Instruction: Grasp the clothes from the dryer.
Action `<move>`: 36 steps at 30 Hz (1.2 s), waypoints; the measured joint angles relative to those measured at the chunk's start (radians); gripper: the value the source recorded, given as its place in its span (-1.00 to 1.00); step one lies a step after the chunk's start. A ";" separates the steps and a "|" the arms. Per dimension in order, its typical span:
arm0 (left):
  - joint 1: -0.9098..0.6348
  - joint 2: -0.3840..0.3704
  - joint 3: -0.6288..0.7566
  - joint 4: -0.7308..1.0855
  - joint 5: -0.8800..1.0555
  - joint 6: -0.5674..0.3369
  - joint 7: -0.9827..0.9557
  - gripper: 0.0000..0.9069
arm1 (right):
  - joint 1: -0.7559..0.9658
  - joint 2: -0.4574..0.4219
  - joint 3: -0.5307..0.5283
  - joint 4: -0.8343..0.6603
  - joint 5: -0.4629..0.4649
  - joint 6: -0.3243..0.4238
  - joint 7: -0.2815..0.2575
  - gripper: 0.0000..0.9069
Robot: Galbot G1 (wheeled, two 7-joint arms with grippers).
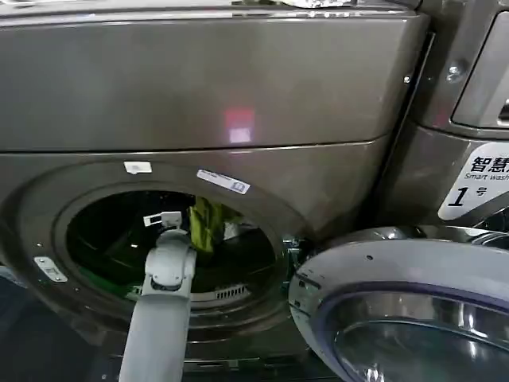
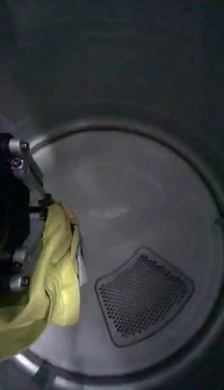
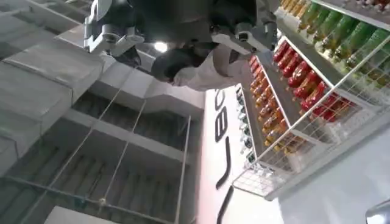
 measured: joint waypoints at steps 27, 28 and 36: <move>0.017 0.020 0.006 -0.027 -0.016 0.010 0.001 -1.00 | -0.006 0.016 0.009 0.016 -0.001 0.000 0.009 1.00; 0.018 0.020 0.006 -0.028 -0.016 0.010 0.001 -1.00 | -0.006 0.017 0.010 0.018 -0.001 -0.003 0.009 1.00; 0.022 0.022 0.005 -0.028 -0.011 0.005 0.006 -1.00 | -0.008 0.019 0.015 0.026 -0.005 -0.010 0.012 1.00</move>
